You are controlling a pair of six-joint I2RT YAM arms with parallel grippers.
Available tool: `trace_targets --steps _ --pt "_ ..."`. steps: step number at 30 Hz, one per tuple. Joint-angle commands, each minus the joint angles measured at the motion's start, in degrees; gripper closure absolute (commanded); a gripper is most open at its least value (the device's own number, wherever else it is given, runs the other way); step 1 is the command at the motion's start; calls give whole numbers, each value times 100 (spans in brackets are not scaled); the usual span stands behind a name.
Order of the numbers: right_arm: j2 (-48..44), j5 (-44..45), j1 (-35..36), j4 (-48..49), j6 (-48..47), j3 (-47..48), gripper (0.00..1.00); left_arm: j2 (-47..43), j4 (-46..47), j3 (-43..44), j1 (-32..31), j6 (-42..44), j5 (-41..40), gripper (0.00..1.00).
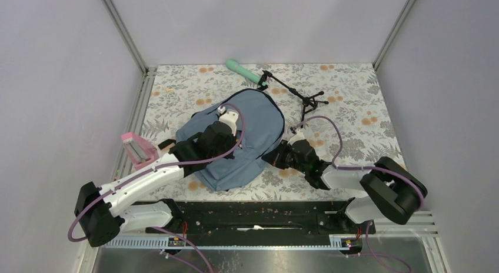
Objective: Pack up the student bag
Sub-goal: Zip the student bag at the center of the board.
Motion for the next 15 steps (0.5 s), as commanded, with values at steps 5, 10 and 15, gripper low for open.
trace_targets --steps 5,10,15 --pt "-867 761 27 -1286 -1143 -7 100 40 38 938 53 751 -990 100" --pt "-1049 982 29 -1651 -1420 -126 100 169 237 1074 537 493 -376 100" --pt "-1291 987 27 -1767 -1535 -201 100 59 818 915 897 288 802 100"
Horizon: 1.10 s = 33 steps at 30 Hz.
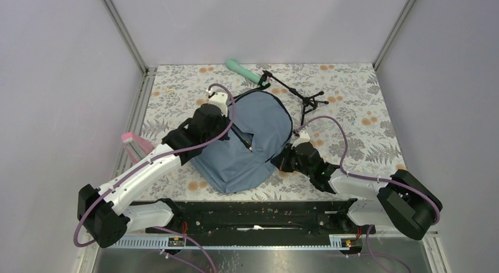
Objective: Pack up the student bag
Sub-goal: Zip the student bag at the center of the board.
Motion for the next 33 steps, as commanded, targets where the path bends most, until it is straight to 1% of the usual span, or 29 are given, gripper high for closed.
trace_targets --steps 1,3,4,5,6,7,8,9,11,12,14,15,16,18,19,20,21,22,23,25,29,33 --pt "-355 424 -16 -463 -547 -89 100 -167 844 130 195 -75 1023 100" --pt "-499 398 -14 -551 -631 -59 94 -245 960 76 214 71 1330 100" --pt "-570 392 -14 -610 -701 -40 88 -286 979 55 219 172 1417 100" --pt "-623 368 -17 -687 -789 -10 83 -309 970 41 220 313 1695 100" --pt "-673 329 -16 -780 -933 32 82 -324 918 48 224 411 1898 100" --pt "-736 312 -19 -886 -1056 66 78 -330 859 44 223 484 2056 100" --pt "-782 295 -18 -967 -1167 87 72 -340 821 28 225 545 2202 100" --pt "-846 290 -17 -1069 -1296 112 61 -344 750 9 223 598 2293 100" --pt "-999 313 -14 -1236 -1526 135 38 -333 585 -9 226 611 2271 100" --pt "-1089 341 -13 -1307 -1634 123 29 -324 494 -2 231 588 2199 98" --pt "-1320 396 -15 -1435 -1913 110 21 -338 356 -2 253 462 2031 87" --pt "-1442 450 -17 -1560 -2027 132 18 -364 311 -10 276 391 1987 79" --pt "-1570 493 -15 -1617 -2215 156 16 -400 273 -11 322 328 1995 67" --pt "-1762 375 -12 -1678 -2598 256 14 -490 198 10 396 288 2101 38" --pt "-1838 201 -13 -1684 -2830 339 13 -531 149 38 437 305 2153 28" --pt "-1874 7 -15 -1685 -3047 443 13 -567 69 74 480 354 2233 20" --pt "-1869 -371 -19 -1685 -3293 572 13 -588 12 115 534 435 2307 13" --pt "-1825 -739 -15 -1691 -3506 732 13 -613 -44 159 589 530 2406 8" --pt "-1751 -1125 -17 -1693 -3689 903 14 -624 -87 199 653 627 2543 5" --pt "-1542 -1597 -14 -1618 -3900 1334 17 -621 -159 292 804 777 2792 3" --pt "-836 -2331 -23 -1513 -4118 2076 24 -625 -113 326 978 918 2953 1" --pt "103 -3203 -152 -1767 -4115 2967 33 -731 209 14 1014 814 3105 1"
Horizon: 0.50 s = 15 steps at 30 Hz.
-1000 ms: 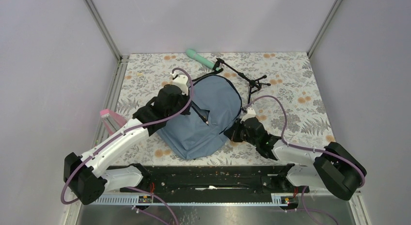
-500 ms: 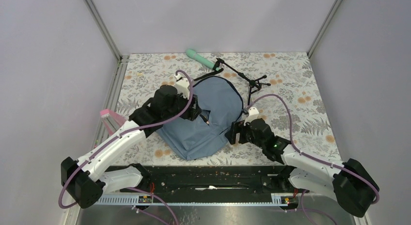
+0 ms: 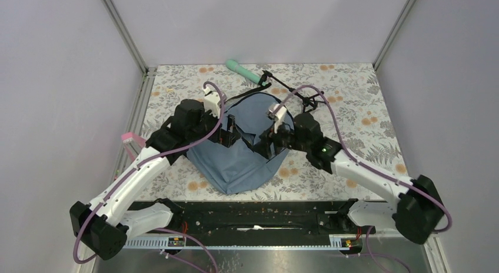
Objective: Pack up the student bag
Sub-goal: Zip the student bag at the center of the board.
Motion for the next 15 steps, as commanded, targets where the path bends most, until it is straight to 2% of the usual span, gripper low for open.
trace_targets --steps 1,5,15 --pt "913 -1358 -172 -195 -269 954 35 -264 517 -146 44 65 437 1" --pt "1611 -1999 -246 -605 -243 1623 42 -388 681 -370 44 53 395 1" --pt "2033 -1949 -365 -913 -448 1748 44 -321 658 -371 49 121 375 1"
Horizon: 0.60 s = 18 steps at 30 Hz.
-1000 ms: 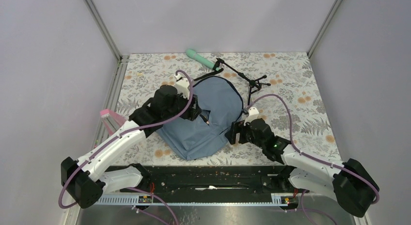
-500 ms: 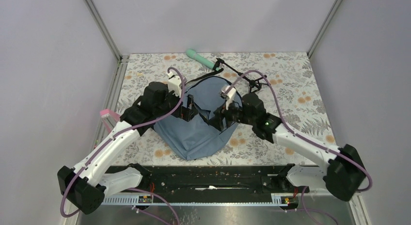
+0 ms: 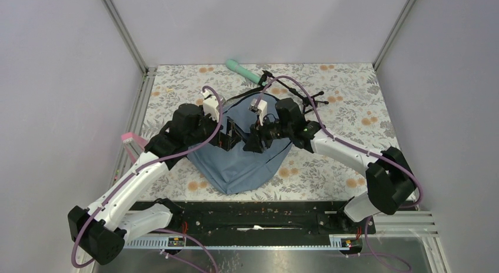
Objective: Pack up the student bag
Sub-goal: Zip the student bag at the center of the board.
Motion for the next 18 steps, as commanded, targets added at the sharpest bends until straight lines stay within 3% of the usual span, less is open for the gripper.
trace_targets --steps 1,13,18 --pt "56 -147 -110 -145 -181 125 44 -45 333 5 30 110 158 1" --pt "264 -12 -191 -149 -211 138 47 -42 340 -12 31 108 183 1" --pt "333 -27 -202 -144 -213 180 57 -54 341 -12 38 117 181 1"
